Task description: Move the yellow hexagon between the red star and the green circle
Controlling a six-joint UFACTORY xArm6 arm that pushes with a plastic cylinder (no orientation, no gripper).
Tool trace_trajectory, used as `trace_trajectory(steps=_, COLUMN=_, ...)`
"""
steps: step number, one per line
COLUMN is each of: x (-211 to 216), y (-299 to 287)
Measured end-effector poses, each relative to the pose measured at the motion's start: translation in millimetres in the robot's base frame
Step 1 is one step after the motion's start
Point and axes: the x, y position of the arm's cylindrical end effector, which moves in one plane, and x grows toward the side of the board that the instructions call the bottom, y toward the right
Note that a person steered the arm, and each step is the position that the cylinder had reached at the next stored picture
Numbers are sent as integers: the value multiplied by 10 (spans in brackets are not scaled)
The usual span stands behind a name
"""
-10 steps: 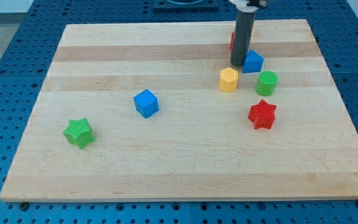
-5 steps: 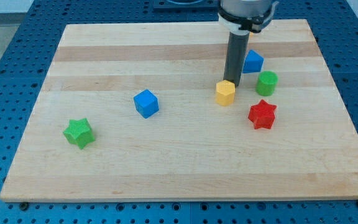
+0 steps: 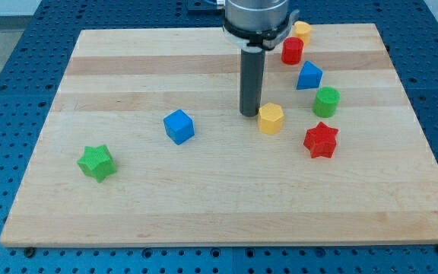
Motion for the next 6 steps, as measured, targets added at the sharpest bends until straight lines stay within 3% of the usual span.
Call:
trace_trajectory(steps=3, x=284, y=280)
trace_trajectory(steps=6, x=284, y=492)
